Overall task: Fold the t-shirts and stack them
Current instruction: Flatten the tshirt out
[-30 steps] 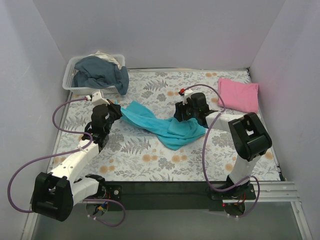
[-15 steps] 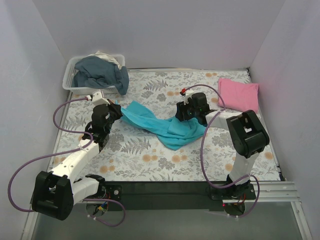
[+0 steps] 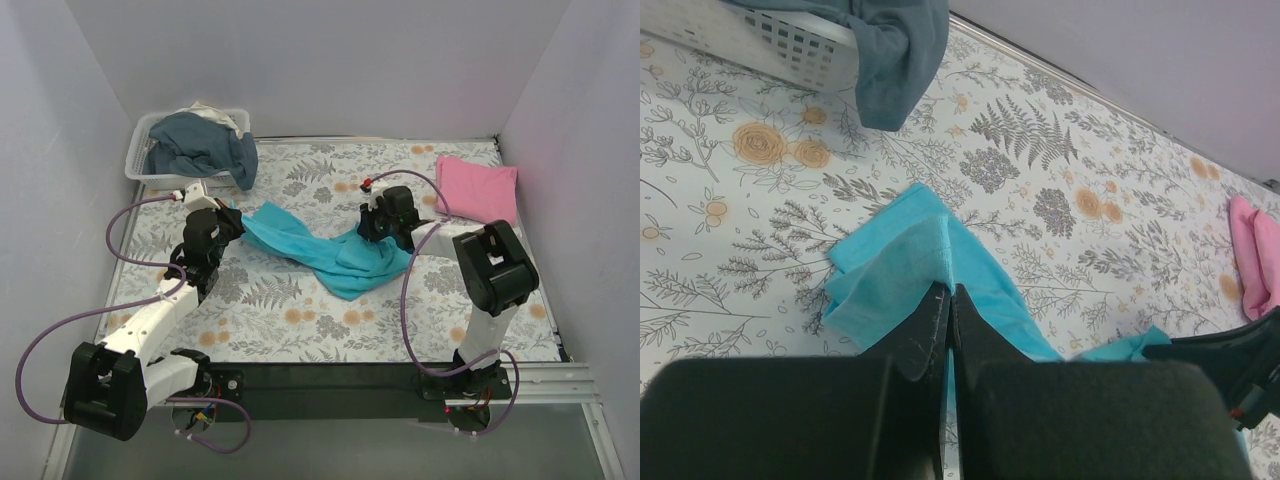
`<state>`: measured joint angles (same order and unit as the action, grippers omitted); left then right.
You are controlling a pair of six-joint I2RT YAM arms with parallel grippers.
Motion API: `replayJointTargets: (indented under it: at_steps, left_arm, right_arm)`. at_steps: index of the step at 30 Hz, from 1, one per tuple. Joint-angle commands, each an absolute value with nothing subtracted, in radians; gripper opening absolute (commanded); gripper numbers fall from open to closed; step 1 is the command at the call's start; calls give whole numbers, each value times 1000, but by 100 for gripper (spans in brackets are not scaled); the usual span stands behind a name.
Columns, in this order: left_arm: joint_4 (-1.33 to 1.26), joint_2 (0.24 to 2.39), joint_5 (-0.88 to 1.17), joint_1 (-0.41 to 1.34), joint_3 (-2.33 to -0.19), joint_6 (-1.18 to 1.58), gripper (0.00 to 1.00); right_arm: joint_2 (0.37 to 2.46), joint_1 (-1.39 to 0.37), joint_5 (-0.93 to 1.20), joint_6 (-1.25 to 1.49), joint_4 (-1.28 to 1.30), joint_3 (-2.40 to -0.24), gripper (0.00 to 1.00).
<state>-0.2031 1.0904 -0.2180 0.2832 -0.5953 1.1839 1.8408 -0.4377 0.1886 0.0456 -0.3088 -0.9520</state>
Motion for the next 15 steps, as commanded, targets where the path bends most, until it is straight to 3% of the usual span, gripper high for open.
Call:
replayJointTargets:
  at_steps: [1,3,8,15]
  left_arm:
    - [-207,1080,-244,278,-589,1166,0]
    - [-206,1078,-261,278,-589,1161,0]
    - [-192,1077,-288,278,-594,1154,0]
    - [-202,1072,-258,279,-586,1158,0]
  right_arm:
    - [1721,-431,117,28,-322,-953,10]
    - [1660,-430,77,11,-308,-928,5]
    - [1525,-419,-61,2,-259,-876,5]
    - [1502,-399,12,-11,-239,-841,21]
